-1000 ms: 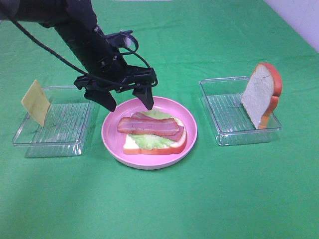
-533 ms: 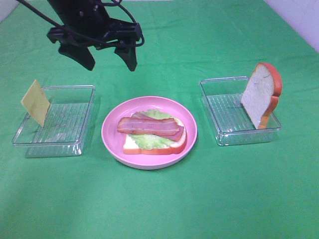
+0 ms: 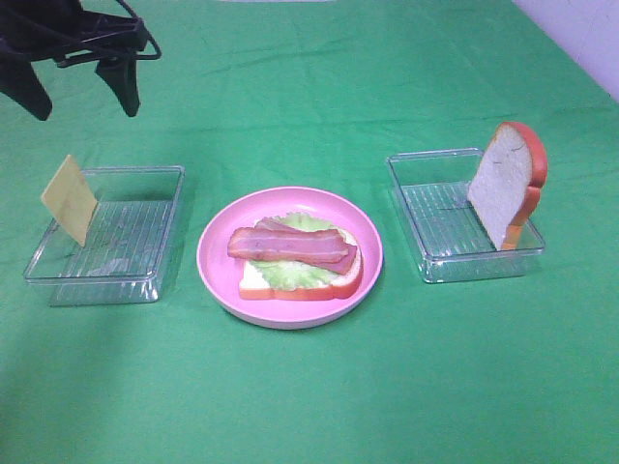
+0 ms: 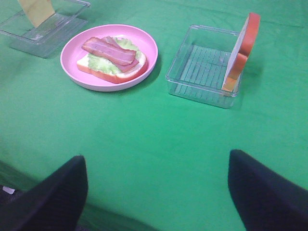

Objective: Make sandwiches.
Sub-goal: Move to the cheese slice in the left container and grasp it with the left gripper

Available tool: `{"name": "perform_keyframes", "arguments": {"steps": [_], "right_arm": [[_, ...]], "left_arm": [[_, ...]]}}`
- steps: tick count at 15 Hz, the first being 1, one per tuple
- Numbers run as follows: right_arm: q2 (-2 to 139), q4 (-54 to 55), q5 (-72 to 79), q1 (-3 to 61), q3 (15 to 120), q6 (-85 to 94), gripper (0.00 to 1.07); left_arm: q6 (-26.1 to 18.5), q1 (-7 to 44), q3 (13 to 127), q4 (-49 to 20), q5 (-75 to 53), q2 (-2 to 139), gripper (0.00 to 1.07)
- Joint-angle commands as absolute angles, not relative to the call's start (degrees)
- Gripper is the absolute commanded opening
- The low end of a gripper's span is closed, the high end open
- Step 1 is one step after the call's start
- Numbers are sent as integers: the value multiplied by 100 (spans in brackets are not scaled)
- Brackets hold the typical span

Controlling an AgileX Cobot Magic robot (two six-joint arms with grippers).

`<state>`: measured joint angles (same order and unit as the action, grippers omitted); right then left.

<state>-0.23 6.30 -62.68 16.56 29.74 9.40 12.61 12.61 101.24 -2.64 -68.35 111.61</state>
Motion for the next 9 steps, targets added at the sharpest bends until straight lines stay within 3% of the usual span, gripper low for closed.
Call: {"name": "perform_keyframes", "arguments": {"steps": [1,6,9], "right_arm": [[-160,665,-6217,1650,2956,985,74],[-160,665,-6217,1650,2956,985,74],[-160,665,-6217,1650,2956,985,74]], "left_arm": [[1243,985,10159,-97,-6853,11150,85],[1375,481,10147,138,-6578,11528,84],[1375,493,10147,138,-6583,11740,84]]}}
